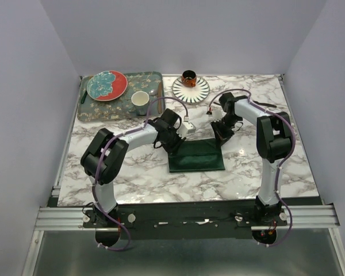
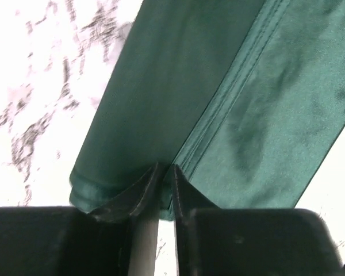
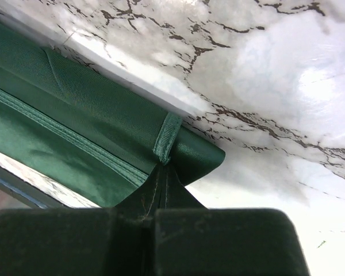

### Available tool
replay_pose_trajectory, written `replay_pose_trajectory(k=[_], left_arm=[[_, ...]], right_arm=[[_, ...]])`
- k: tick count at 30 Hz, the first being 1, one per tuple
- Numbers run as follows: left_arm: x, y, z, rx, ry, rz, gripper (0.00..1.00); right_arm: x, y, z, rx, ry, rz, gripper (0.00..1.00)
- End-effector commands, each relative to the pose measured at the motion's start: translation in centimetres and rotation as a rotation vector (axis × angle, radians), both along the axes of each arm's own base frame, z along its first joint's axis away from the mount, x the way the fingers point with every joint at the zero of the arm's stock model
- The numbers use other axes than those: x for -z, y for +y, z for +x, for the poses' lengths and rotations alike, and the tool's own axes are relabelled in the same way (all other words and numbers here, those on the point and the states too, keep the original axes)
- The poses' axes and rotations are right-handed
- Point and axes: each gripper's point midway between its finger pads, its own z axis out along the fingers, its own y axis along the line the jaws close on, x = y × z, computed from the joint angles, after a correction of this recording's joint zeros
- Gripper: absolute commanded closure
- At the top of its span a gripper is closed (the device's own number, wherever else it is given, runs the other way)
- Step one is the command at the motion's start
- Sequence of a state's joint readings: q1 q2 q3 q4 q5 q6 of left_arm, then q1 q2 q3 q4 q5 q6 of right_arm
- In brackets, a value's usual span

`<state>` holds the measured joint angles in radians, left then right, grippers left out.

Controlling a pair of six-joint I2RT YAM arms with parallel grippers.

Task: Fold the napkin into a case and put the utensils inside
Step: Smooth out the 2/3-rectangle-folded napkin at the center of the board.

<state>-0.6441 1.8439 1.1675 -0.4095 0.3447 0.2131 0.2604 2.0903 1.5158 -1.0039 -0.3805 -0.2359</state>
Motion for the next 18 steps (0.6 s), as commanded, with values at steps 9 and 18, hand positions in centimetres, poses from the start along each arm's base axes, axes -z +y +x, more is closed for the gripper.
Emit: replay_pose_trajectory(k=[9,18], left_arm=[[-9.9,-6.8,2.1,-0.314,0.132,-0.562,0.63],[-9.4,-12.1,5.9,-0.593,0.407,-0.83,0.89]], right_arm=[[0.5,-0.9,-0.8,-0.051,-0.045,-0.023,0.99],[0.2,-0.8,-0.3,-0.031,-0.082,-0.023,0.99]])
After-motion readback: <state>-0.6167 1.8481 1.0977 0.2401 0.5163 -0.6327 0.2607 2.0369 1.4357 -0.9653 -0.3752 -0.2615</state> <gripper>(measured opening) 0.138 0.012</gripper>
